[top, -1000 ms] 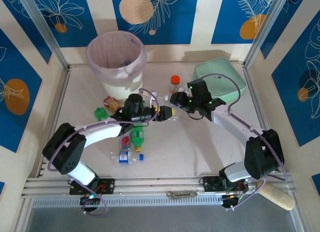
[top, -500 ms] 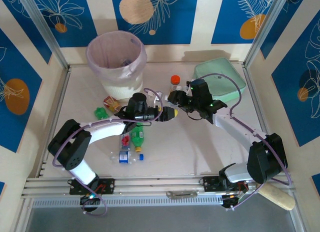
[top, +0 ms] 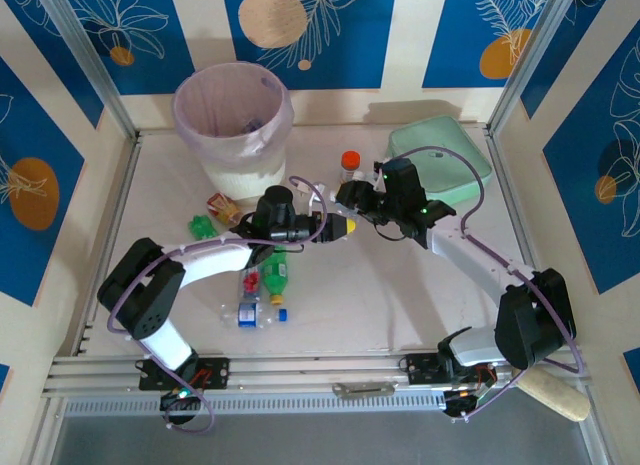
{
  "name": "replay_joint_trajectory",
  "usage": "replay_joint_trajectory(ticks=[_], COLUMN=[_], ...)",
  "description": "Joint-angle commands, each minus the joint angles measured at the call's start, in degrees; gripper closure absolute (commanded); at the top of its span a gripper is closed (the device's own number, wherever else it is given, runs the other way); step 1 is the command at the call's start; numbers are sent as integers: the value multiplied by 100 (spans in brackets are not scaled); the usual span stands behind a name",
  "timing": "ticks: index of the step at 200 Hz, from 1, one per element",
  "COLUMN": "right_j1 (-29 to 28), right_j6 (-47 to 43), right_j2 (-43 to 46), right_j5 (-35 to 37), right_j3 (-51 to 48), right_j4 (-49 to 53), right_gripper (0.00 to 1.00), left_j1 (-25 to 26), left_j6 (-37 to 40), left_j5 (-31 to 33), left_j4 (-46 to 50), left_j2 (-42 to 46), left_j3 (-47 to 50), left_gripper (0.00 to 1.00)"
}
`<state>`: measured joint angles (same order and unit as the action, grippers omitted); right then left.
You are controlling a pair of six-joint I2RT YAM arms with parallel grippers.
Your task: Put the plastic bottles in the bin
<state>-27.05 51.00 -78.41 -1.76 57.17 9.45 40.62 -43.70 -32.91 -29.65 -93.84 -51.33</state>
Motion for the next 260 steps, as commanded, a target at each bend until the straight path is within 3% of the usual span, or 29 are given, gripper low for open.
replay_joint_trajectory(ticks=[1, 37, 89, 121, 166, 227, 260], right_j1=[-27, 150, 706, 907, 854, 279, -3], right_j6=[-11, -142, -214, -267, -146, -226, -399], right_j2=[169, 392, 1002, 1269, 1239, 692, 344], right_j5=[-9, 9, 219, 284, 117, 117, 97], right_j3=[85, 137, -68, -263, -451, -363, -84], right_j4=[42, 221, 502, 661, 552, 478, 576], right_gripper=[35, 15, 11, 11, 0, 1, 1], left_j1=[50, -23, -268, -589, -1104, -2013, -2640], left_j6=[68, 15, 104, 578, 1379, 1804, 2207], left_j5=[63, 266, 381, 424, 387, 127, 332], left_j4=[-150, -82, 156, 798, 2073, 3349, 4062], left_j2=[-85, -55, 170, 544, 969, 1105, 1014], left_j3=[-66, 27, 141, -51, -1047, -2737, -3636], left_gripper=[53, 54, 55, 55, 57, 58, 59])
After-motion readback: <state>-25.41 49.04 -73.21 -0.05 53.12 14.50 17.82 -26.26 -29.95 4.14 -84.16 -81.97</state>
